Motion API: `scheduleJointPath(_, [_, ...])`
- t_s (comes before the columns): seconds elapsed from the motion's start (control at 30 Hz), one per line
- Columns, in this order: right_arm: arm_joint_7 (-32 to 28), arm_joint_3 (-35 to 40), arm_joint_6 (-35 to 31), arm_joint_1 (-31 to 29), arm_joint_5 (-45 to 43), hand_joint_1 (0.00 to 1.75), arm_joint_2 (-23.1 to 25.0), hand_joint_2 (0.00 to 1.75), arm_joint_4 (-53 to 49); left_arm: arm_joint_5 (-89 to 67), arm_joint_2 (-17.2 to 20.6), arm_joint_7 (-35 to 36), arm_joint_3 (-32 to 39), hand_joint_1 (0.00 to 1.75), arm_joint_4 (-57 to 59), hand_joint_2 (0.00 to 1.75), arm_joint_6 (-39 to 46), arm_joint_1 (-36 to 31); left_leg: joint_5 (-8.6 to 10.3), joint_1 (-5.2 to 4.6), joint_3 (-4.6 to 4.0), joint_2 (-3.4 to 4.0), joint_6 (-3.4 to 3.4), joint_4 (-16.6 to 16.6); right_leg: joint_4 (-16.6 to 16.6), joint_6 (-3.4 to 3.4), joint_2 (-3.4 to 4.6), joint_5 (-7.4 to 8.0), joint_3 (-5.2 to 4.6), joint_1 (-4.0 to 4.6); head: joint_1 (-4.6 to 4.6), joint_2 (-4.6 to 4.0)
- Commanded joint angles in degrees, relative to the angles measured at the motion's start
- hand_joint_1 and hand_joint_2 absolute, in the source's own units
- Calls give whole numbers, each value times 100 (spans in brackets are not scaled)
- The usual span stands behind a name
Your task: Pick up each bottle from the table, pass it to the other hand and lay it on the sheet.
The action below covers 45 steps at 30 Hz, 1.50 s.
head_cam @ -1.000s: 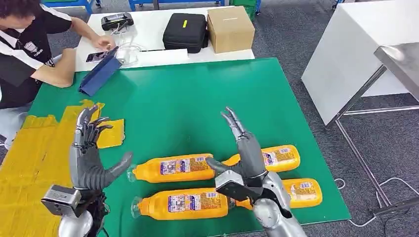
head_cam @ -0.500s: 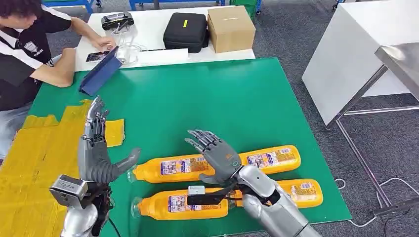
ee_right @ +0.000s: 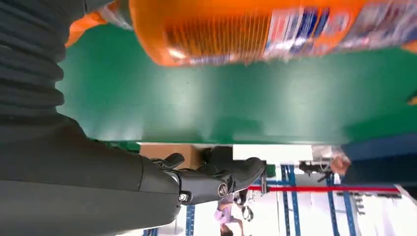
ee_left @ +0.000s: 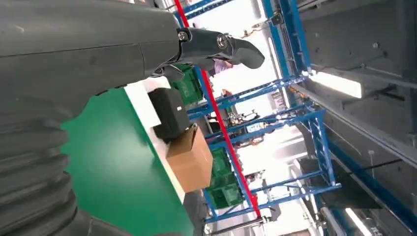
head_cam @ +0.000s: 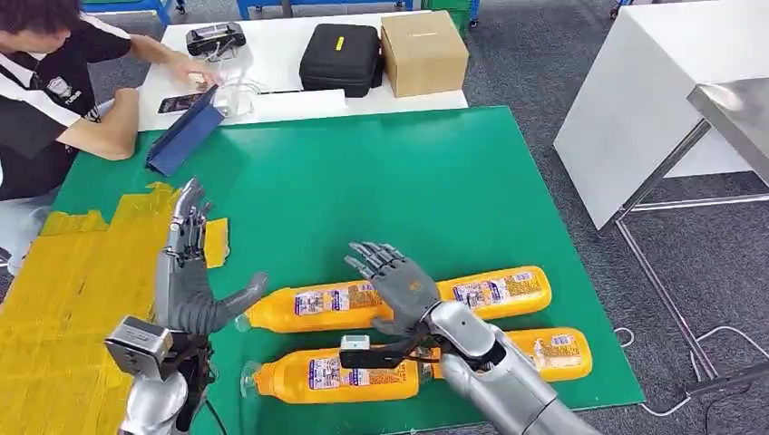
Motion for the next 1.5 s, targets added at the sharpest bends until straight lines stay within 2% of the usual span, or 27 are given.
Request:
scheduleJointPath(0.03, [67,128,-40,-471,-112,0,368,175,1117,13,-47,27,-151,0,466,175,3,-252,-2,2,13,-4,-2,-4,-5,-5,1,-1,13,2,0,0])
scheduleJointPath(0.23, [-23,173,-26,-701,-246,0,694,175,1637,48,-55,35,-239,0,554,175,8,-321,-7,6,23,-4,-5,0,-2,-10,5,-3,21,6,0,0])
scheduleJointPath(0.37, [-387,213,248,-781,-779,0,827,175,1880,158,-45,30,-267,0,693,175,-4,-401,-6,7,23,-9,-5,0,-3,-10,0,-4,23,8,0,0])
scheduleJointPath(0.77, [-311,245,251,-833,-763,0,878,175,1985,182,-54,30,-264,0,735,175,-3,-418,-5,5,17,-13,-3,1,-2,-8,-6,-6,19,4,0,0])
scheduleJointPath(0.9, [-184,257,448,-990,-895,0,1040,175,2414,212,-70,33,-281,0,790,175,0,-444,-1,2,11,-7,-3,-2,-1,-6,-1,-2,11,2,0,0])
scheduleJointPath(1.0, [226,519,676,-1276,-721,0,1133,175,2975,223,-73,37,-250,0,822,175,16,-445,-1,3,13,-7,-3,-2,-3,-6,-1,-1,13,3,0,0])
scheduleJointPath(1.07, [362,670,727,-1418,-581,9,1192,175,3277,222,-80,37,-228,0,840,175,24,-447,-5,5,24,-8,-5,0,-2,-10,1,-4,23,6,0,0])
scheduleJointPath(1.1, [379,728,777,-1491,-555,21,1251,175,3463,222,-83,37,-226,0,860,175,28,-455,-10,10,28,-4,-6,6,0,-13,7,-5,27,10,0,0])
scheduleJointPath(1.17, [379,728,777,-1491,-555,23,1251,175,3463,222,-83,37,-226,0,860,175,28,-455,-7,7,25,-6,-4,1,-3,-10,3,-4,25,7,0,0])
scheduleJointPath(1.2, [404,793,793,-1529,-511,38,1286,175,3559,222,-96,37,-227,0,883,175,30,-468,-1,3,20,-9,-3,-4,-5,-6,-2,-2,19,4,0,0])
scheduleJointPath(1.23, [429,823,784,-1545,-488,68,1295,175,3600,222,-100,37,-228,0,889,175,33,-470,-5,7,25,-14,-4,0,-5,-9,-5,-5,27,8,0,0])
scheduleJointPath(1.27, [493,887,783,-1565,-412,119,1302,175,3643,222,-106,37,-231,0,896,175,34,-471,-6,8,32,-17,-4,-2,-7,-11,-8,-6,35,9,0,0])
scheduleJointPath(1.3, [572,979,809,-1602,-313,133,1310,175,3704,221,-111,39,-238,0,908,175,33,-471,0,3,22,-11,-3,-4,-4,-6,-6,-3,22,3,0,0])
scheduleJointPath(1.5, [753,1112,727,-1707,-144,143,1370,175,3894,222,-130,43,-235,0,938,175,63,-460,0,3,25,-8,-3,-2,-4,-6,-3,-1,23,4,0,0])
